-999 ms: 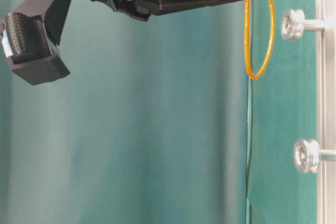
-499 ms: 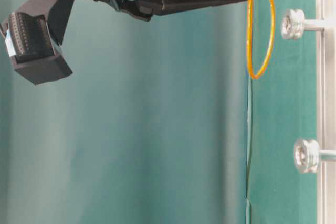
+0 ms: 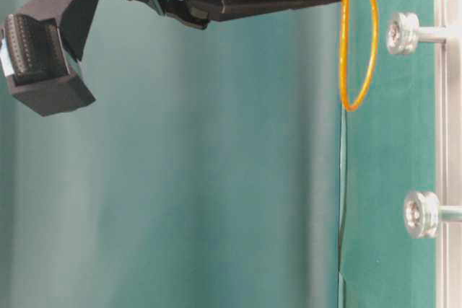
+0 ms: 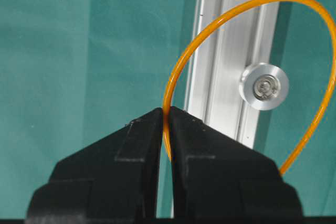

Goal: Hook the rubber onto the shaft.
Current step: 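Pull the band leftward along the rail toward the right silver peg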

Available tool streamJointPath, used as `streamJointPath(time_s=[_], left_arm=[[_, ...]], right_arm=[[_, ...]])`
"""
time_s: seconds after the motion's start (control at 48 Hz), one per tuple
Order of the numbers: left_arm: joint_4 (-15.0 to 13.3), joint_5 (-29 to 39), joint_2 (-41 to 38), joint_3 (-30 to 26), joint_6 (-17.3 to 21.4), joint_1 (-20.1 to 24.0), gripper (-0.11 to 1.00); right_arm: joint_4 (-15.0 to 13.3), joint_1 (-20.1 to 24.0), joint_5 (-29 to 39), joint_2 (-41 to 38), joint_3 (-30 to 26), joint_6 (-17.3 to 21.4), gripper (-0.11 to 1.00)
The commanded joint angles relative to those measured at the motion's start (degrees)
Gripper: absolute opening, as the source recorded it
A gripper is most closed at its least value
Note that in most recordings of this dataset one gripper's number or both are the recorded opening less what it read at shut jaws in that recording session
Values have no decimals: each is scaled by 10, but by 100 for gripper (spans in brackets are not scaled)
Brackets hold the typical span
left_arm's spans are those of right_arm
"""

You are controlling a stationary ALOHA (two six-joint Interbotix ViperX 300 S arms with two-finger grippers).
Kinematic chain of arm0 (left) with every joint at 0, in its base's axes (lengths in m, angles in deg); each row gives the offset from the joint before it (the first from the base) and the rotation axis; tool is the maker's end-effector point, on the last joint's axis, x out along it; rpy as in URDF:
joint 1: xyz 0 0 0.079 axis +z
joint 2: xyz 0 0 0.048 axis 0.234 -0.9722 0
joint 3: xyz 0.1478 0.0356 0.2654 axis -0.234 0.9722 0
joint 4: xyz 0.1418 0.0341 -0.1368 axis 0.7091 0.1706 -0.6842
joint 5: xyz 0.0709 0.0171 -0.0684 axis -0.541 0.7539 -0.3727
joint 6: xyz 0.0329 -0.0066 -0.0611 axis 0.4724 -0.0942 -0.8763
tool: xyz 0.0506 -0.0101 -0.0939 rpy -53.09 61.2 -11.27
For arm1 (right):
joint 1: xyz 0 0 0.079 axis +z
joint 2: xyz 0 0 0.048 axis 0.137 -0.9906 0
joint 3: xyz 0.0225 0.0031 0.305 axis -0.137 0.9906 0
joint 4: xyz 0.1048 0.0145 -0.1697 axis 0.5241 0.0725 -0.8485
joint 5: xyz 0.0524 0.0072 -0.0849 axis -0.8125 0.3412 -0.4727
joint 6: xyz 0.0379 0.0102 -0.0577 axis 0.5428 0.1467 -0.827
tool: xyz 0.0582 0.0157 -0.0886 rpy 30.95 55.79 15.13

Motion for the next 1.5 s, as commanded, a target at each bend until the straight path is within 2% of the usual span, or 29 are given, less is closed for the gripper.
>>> streamJointPath(time_s=[0.0, 1.041, 1.478], left_arm=[[1, -3, -5, -18, 0, 0, 2], [1, -3, -5, -18, -1, 0, 2], [1, -3, -5, -18, -1, 0, 2]], right_arm=[[2, 5, -5, 5, -5, 1, 7], [10, 55, -10, 0, -11, 4, 7], [27, 76, -24, -1, -11, 4, 7]])
